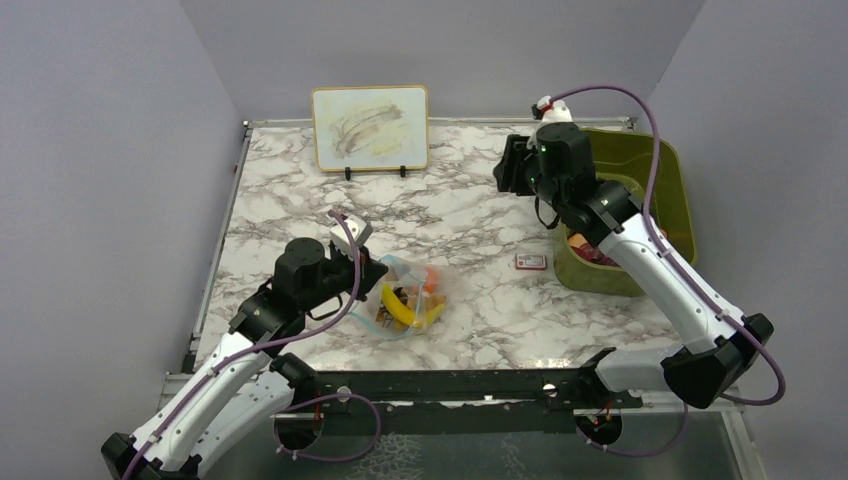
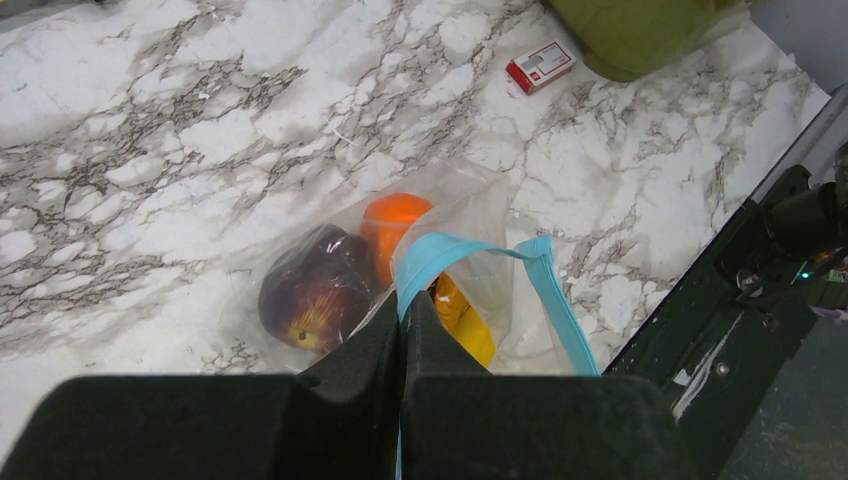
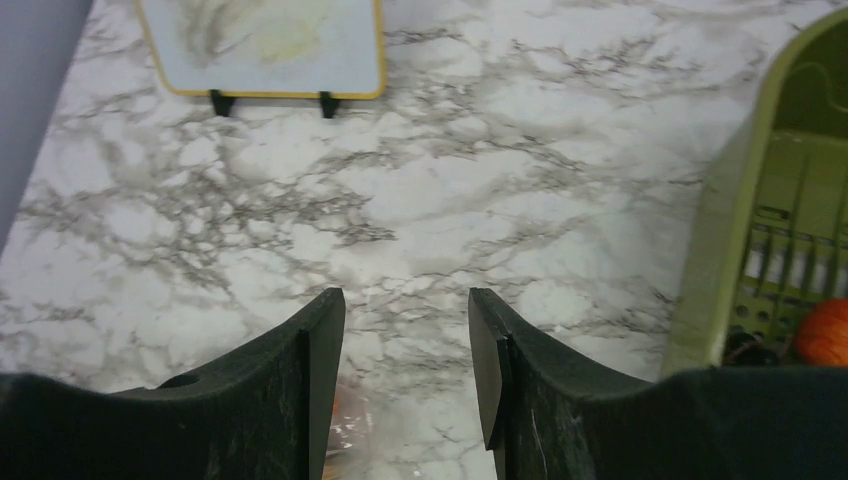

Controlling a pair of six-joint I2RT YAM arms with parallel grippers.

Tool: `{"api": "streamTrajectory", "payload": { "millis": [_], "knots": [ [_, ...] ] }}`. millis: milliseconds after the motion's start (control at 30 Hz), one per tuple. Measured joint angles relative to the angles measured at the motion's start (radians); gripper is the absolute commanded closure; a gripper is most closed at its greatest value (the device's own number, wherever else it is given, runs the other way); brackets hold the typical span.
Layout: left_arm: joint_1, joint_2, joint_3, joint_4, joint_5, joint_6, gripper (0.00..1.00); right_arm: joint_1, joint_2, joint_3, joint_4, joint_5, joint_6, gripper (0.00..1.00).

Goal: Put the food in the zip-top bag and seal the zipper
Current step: Pick up the fake fruit from the bin.

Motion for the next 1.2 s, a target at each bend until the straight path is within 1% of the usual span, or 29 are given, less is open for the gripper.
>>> {"api": "streamTrajectory", "payload": {
  "millis": [133, 367, 667, 833, 967, 1067, 1133, 1200],
  "knots": [
    [0.000, 0.013, 0.000, 0.035, 0.000, -0.027, 1.00, -0.132, 0.011, 0.000, -0.029, 0.004, -0.021, 0.52],
    [0.000, 0.074, 0.000, 0.082, -0.004, -0.059, 1.00, -0.317, 0.039, -0.001, -0.059, 0.016, -0.068, 0.51],
    [0.000, 0.121, 0.006, 0.122, -0.067, -0.091, 1.00, -0.485, 0.153, -0.071, -0.049, -0.017, -0.120, 0.43],
    [0.000, 0.206, 0.103, 0.095, -0.167, -0.101, 1.00, -0.544, 0.228, -0.085, -0.034, -0.055, -0.139, 0.38],
    [-0.001, 0.264, 0.226, 0.089, -0.308, -0.078, 1.00, -0.564, 0.269, -0.093, -0.020, -0.070, -0.148, 0.35],
    [-0.001, 0.277, 0.289, 0.088, -0.404, -0.058, 1.00, -0.575, 0.294, -0.093, -0.021, -0.074, -0.140, 0.36],
    [-0.001, 0.287, 0.322, 0.087, -0.460, -0.048, 1.00, -0.583, 0.307, -0.091, -0.024, -0.084, -0.130, 0.40],
    [-0.001, 0.297, 0.336, 0.087, -0.502, -0.035, 1.00, -0.596, 0.322, -0.071, -0.046, -0.089, -0.120, 0.42]
  ]
}}
